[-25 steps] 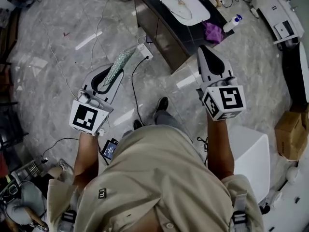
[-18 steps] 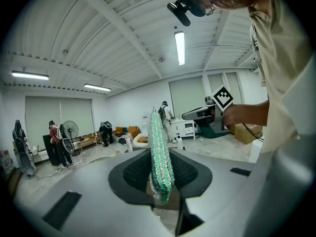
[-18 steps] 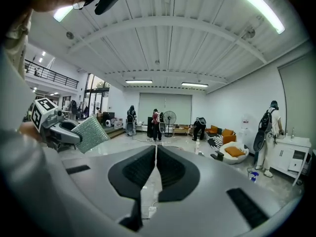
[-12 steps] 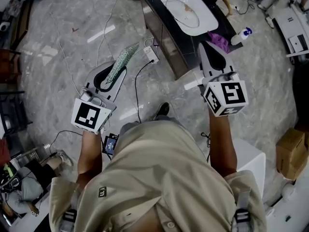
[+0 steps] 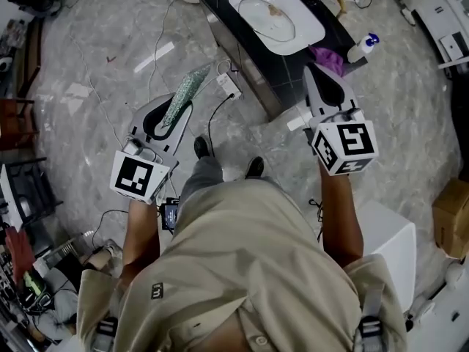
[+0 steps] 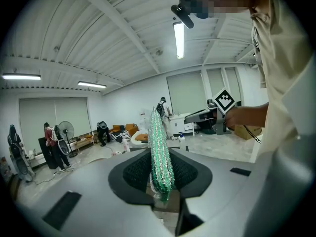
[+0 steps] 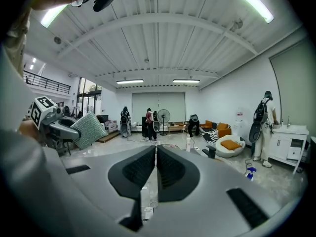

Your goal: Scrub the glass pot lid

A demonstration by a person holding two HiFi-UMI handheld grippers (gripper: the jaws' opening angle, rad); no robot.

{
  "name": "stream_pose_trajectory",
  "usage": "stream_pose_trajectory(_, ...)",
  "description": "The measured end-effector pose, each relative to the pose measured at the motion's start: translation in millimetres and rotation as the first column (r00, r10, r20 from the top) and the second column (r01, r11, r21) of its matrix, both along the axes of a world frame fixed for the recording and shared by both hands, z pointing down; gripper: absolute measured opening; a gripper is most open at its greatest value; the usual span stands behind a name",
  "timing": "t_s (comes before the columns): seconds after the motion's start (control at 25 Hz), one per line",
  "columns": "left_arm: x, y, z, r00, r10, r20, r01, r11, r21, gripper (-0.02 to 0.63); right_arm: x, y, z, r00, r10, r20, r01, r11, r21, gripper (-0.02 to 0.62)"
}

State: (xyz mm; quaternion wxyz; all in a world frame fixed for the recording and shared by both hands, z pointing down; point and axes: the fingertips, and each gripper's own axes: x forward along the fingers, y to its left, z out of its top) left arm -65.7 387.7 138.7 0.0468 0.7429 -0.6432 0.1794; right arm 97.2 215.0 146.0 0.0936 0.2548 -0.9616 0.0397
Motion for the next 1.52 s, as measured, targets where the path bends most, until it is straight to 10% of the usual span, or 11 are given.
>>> stream_pose_trajectory(0.4, -46, -92, 31, 0.959, 0.274, -0.071, -0.275, 0.961, -0.005, 0.100, -7, -47, 14, 0.961, 0.269, -0.068, -0.269, 0.963, 0.015, 0.028)
stream_pose_trajectory(0.64, -137, -135, 21, 0.916, 0.392, -0.083, -0.390, 0.920, 0.040, 0.100, -89, -59, 3, 0.922, 0.385, -0.044, -0.385, 0.923, 0.017, 0.028)
stream_pose_trajectory(1.0, -221, -165, 9, 0.872, 0.483, -0.082, -0.474, 0.873, 0.112, 0.100, -179, -64, -29, 0.899, 0.434, -0.052, -0.429, 0.899, 0.086, 0.028)
stream_pose_trajectory(1.52, -255, -180, 19, 0.847, 0.520, -0.111, -0.513, 0.854, 0.093, 0.100, -197, -61, -31, 0.863, 0.495, -0.101, -0.485, 0.868, 0.112, 0.028)
